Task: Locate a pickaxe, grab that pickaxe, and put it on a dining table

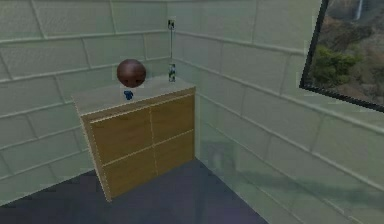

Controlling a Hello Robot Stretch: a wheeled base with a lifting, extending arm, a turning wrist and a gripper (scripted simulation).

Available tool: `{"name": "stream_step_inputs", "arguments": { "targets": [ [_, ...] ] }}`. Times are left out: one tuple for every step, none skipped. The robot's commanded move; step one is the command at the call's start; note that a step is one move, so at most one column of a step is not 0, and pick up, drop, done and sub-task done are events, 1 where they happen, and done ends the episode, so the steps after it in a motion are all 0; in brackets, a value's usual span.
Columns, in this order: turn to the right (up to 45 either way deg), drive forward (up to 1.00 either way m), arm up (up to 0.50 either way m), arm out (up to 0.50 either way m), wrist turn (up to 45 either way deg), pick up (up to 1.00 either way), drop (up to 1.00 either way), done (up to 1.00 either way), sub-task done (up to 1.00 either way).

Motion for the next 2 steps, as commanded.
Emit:
{"name": "stream_step_inputs", "arguments": {
  "targets": [
    [45.0, 0.00, 0.00, 0.00, 0.0, 0.00, 0.00, 0.00, 0.00],
    [45.0, 0.00, 0.00, 0.00, 0.0, 0.00, 0.00, 0.00, 0.00]
  ]
}}
